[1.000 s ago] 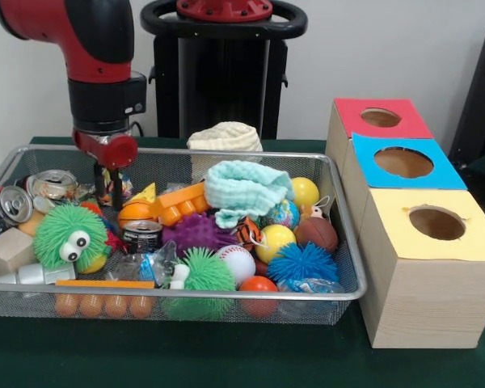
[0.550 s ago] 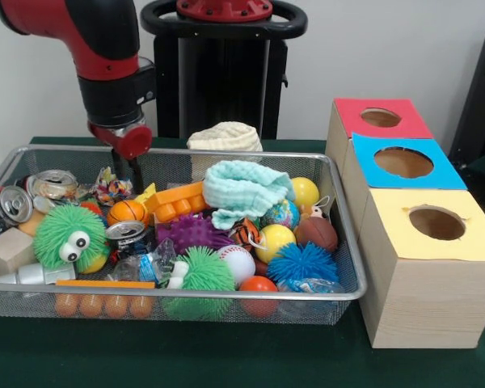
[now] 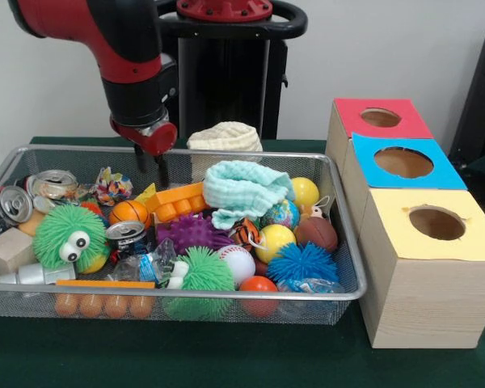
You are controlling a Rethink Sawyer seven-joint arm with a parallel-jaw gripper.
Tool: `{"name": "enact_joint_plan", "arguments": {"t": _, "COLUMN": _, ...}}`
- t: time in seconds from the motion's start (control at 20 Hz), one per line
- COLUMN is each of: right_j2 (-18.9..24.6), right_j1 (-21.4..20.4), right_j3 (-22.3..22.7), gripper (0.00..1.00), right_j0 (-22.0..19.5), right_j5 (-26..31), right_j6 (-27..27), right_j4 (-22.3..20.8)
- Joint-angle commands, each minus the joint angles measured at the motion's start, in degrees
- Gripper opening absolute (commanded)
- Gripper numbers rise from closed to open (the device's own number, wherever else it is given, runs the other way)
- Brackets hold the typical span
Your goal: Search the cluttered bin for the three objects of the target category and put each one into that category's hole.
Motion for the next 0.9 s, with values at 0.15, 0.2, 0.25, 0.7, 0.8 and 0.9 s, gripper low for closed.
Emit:
{"name": "enact_joint_plan", "arguments": {"t": 0.15, "right_j2": -3.85, "right_j1": -2.05, "right_j3": -5.13, "gripper": 1.0, "right_j0": 3.76, "right_j5": 2.2, "right_j6": 2.54, "right_j4": -2.53}}
{"name": "enact_joint_plan", "arguments": {"t": 0.2, "right_j2": -4.37, "right_j1": -2.79, "right_j3": -5.09, "gripper": 1.0, "right_j0": 4.17, "right_j5": 2.71, "right_j6": 2.55, "right_j4": -2.42}}
{"name": "enact_joint_plan", "arguments": {"t": 0.25, "right_j2": -5.75, "right_j1": -3.44, "right_j3": -5.13, "gripper": 1.0, "right_j0": 5.1, "right_j5": 3.03, "right_j6": 3.02, "right_j4": -2.54}}
{"name": "enact_joint_plan", "arguments": {"t": 0.7, "right_j2": -11.39, "right_j1": -6.73, "right_j3": -6.16, "gripper": 1.0, "right_j0": 8.82, "right_j5": 6.24, "right_j6": 2.1, "right_j4": -2.35}}
{"name": "enact_joint_plan", "arguments": {"t": 0.8, "right_j2": -11.88, "right_j1": -6.36, "right_j3": -6.64, "gripper": 1.0, "right_j0": 8.86, "right_j5": 5.8, "right_j6": 1.68, "right_j4": -2.48}}
{"name": "enact_joint_plan", "arguments": {"t": 0.9, "right_j2": -12.11, "right_j1": -5.22, "right_j3": -7.65, "gripper": 1.0, "right_j0": 8.78, "right_j5": 4.65, "right_j6": 1.37, "right_j4": -2.65}}
